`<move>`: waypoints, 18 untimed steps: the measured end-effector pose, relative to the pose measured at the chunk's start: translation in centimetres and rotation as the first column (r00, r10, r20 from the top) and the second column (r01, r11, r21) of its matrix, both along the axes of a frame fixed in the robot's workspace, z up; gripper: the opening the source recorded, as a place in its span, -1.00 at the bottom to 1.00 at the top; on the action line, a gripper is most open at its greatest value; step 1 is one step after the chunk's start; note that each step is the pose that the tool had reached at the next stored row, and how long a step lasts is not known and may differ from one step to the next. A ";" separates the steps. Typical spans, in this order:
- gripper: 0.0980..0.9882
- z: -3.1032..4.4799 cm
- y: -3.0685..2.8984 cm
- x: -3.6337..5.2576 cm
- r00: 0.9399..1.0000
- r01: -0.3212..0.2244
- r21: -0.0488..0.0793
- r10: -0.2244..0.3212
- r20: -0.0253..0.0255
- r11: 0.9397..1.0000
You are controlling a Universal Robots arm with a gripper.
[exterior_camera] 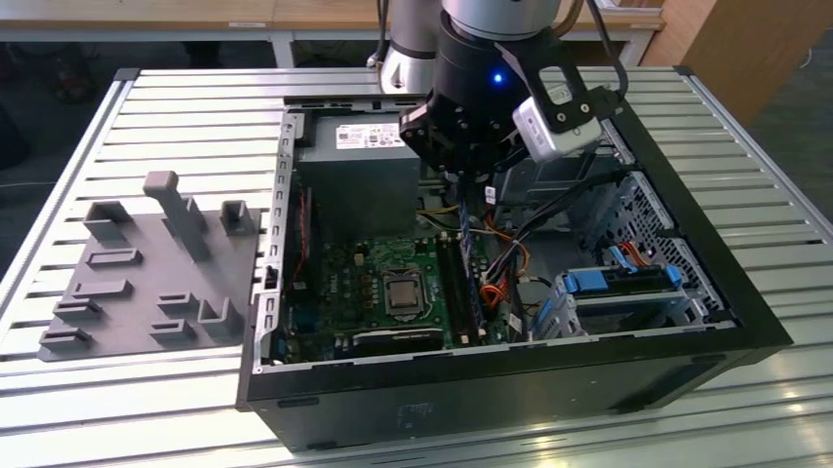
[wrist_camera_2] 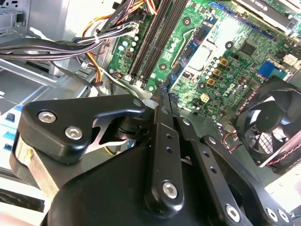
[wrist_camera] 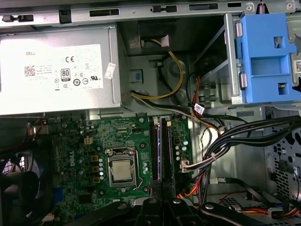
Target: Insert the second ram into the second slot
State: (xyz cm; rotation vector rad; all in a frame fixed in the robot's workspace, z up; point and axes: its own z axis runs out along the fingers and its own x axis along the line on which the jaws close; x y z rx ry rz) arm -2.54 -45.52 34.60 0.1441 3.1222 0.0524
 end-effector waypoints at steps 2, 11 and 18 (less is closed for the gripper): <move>-0.96 -0.04 0.00 0.00 1.000 0.000 0.000 0.000 0.000 1.000; -0.96 -0.38 -0.08 0.00 1.000 0.000 0.000 0.000 0.000 1.000; -0.96 -0.69 -0.12 0.00 1.000 0.000 0.000 0.000 -0.001 1.000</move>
